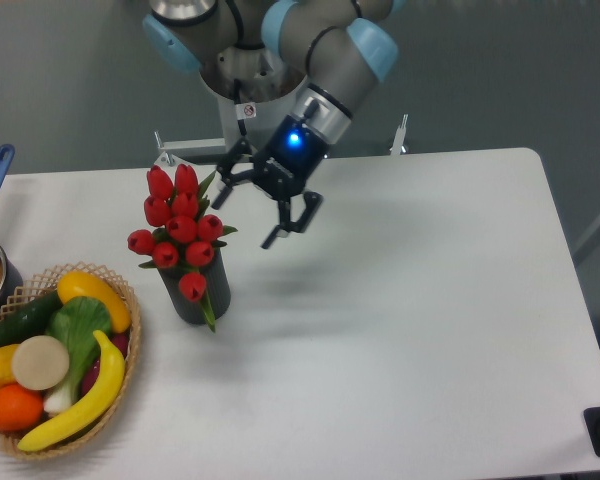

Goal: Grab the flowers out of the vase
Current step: 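Lower the gripper around the tulip stems and close it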

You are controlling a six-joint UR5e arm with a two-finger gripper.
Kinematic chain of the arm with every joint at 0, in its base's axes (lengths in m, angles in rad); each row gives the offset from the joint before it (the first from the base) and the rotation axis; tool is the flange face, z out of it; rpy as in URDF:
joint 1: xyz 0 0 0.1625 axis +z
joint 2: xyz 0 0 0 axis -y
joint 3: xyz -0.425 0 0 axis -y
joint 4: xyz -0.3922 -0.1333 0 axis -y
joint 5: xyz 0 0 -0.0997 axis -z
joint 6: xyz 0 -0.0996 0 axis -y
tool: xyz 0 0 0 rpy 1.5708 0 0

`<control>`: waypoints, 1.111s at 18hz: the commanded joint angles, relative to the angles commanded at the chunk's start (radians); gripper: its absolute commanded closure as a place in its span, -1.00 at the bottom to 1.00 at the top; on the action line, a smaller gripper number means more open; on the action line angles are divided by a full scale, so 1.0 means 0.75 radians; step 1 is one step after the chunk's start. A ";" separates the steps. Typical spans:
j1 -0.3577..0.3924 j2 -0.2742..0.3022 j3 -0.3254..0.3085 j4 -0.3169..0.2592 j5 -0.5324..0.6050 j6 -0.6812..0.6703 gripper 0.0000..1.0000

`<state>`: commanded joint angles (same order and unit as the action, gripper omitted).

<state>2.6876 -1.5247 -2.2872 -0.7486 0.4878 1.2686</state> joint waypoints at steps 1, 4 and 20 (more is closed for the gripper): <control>-0.002 -0.010 0.002 0.000 0.002 0.000 -1.00; -0.014 -0.039 0.012 0.002 0.000 0.000 -1.00; -0.151 -0.178 0.094 0.008 -0.080 -0.004 -0.99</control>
<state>2.5740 -1.6582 -2.2166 -0.7425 0.4280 1.2655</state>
